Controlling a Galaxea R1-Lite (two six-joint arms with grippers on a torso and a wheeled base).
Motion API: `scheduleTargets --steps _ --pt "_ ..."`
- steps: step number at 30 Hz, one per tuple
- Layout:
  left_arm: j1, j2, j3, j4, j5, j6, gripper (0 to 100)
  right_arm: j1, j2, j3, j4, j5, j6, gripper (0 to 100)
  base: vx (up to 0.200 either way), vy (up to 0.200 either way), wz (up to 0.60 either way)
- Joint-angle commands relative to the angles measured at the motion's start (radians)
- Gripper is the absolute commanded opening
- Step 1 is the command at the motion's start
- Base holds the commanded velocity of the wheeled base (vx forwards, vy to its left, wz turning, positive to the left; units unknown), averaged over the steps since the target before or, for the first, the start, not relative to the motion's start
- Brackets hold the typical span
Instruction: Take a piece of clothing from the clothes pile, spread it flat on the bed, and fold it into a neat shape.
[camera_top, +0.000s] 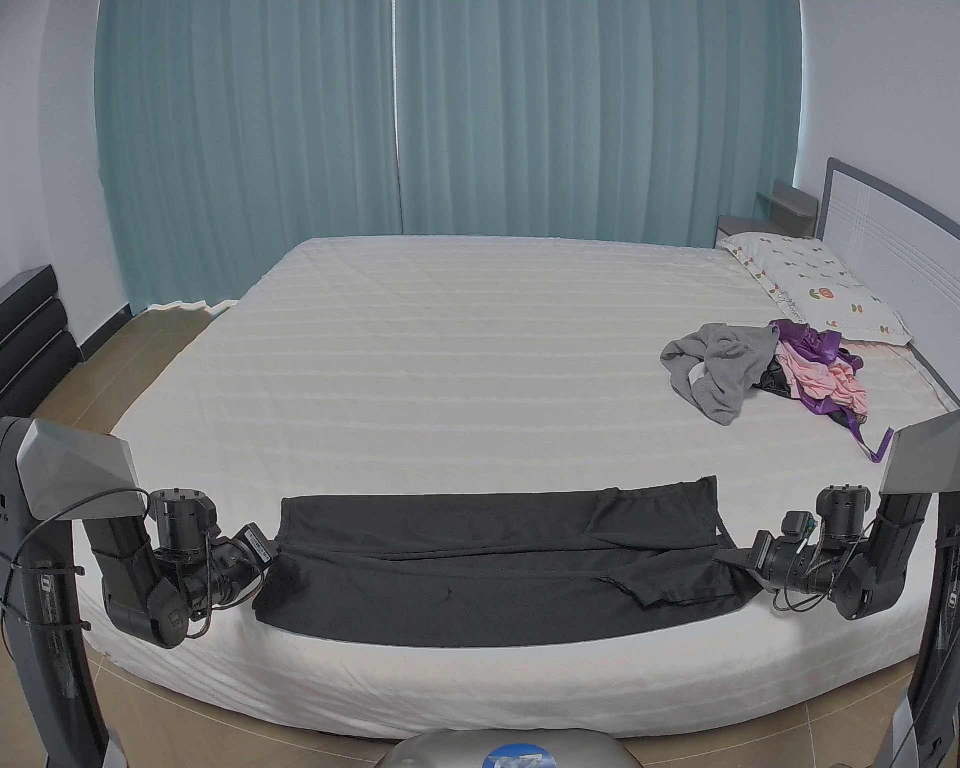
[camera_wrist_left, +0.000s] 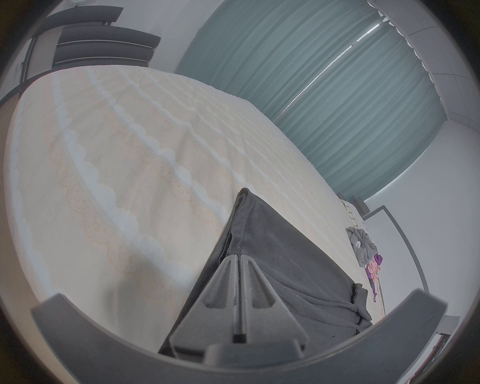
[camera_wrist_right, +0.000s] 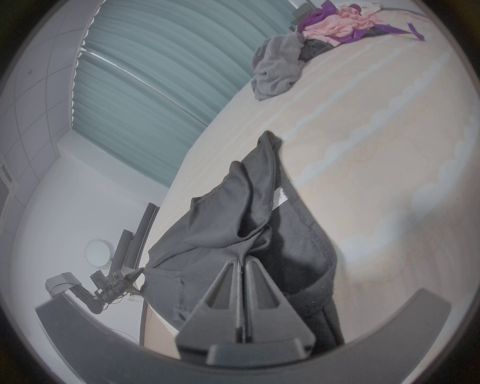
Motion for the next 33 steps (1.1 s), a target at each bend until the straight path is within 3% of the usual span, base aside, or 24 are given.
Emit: scheduleTargets --steps 1,33 --pt "0.003 0.009 -0.007 -0.002 0.002 0.0 0 -0.018 -0.016 0.01 -0.014 0.003 0.004 0 0.0 0.0 0.0" --pt "0.007 0.07 -0.053 -0.002 0.002 -0.002 0 -0.007 0.02 -0.021 -0.018 -0.023 0.006 0 0.0 0.0 0.0"
